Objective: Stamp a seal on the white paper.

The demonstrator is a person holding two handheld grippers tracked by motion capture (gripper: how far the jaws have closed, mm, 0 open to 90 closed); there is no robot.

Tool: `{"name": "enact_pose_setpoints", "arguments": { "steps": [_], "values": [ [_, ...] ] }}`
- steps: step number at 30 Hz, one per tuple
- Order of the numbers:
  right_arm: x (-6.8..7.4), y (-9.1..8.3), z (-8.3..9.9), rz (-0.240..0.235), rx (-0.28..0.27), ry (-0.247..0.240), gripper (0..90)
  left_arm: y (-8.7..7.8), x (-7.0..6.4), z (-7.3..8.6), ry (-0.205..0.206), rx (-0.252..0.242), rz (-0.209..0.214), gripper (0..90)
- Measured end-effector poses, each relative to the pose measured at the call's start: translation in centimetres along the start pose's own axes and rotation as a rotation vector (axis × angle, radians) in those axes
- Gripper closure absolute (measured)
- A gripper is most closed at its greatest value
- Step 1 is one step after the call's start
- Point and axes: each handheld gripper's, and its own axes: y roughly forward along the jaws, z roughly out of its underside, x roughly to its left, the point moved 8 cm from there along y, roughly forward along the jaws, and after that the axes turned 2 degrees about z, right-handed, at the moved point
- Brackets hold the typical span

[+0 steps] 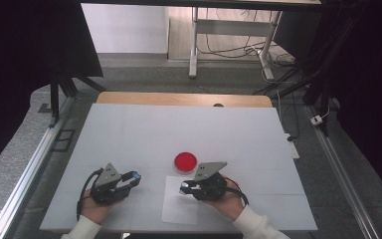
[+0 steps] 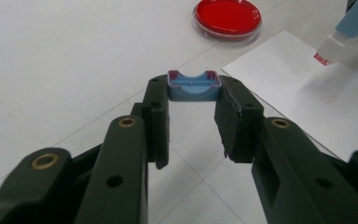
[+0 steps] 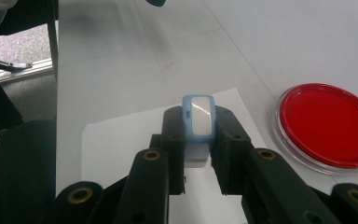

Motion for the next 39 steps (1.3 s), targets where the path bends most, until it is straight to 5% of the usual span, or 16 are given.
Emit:
{"name": "enact_pose_setpoints", "arguments": {
  "steps": [39],
  "values": [
    [0.0, 1.9, 1.1, 0.017, 0.076, -0.06, 75.1, 0.0, 0.0, 0.1, 0.0, 0.006, 0.004, 65.4]
  ]
}}
